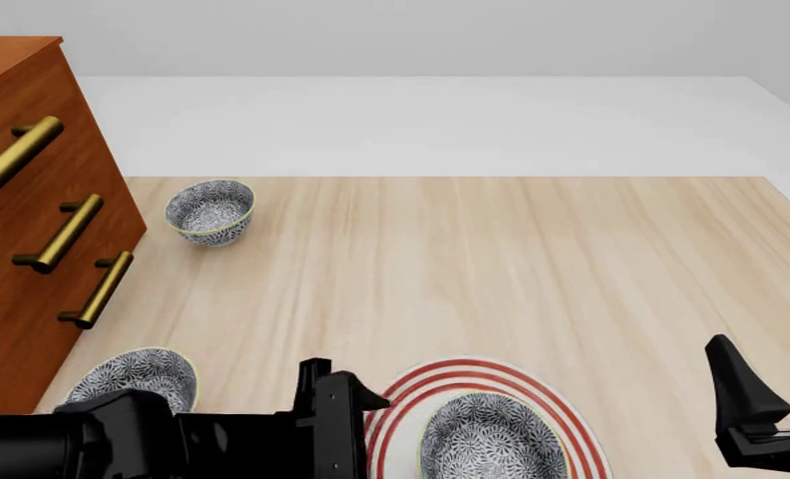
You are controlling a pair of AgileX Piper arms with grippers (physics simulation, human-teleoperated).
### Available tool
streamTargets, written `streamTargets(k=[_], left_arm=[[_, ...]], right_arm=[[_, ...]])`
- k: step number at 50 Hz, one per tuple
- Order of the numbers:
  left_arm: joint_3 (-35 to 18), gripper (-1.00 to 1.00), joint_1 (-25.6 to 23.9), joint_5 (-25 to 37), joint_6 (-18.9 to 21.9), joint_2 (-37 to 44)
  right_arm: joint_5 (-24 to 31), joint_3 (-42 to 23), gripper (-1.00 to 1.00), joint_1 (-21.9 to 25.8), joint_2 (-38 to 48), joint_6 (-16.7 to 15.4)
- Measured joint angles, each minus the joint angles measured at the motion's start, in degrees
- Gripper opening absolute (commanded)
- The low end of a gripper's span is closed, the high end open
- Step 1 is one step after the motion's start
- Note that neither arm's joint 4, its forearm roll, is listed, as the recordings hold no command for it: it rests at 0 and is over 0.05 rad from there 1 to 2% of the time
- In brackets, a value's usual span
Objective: Pick up the bowl and put it in the middle on the plate.
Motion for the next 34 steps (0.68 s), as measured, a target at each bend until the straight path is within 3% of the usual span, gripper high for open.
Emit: streamTargets(k=[21, 34], left_arm=[[9.68, 1.0, 6.56, -12.8, -2.95, -2.49], [18.17, 1.0, 13.43, -21.34, -2.15, -8.05]], right_arm=[[0.52, -0.02, 1.0, 0.4, -0.51, -0.71], [0.33, -0.03, 1.0, 0.82, -0.26, -1.03]])
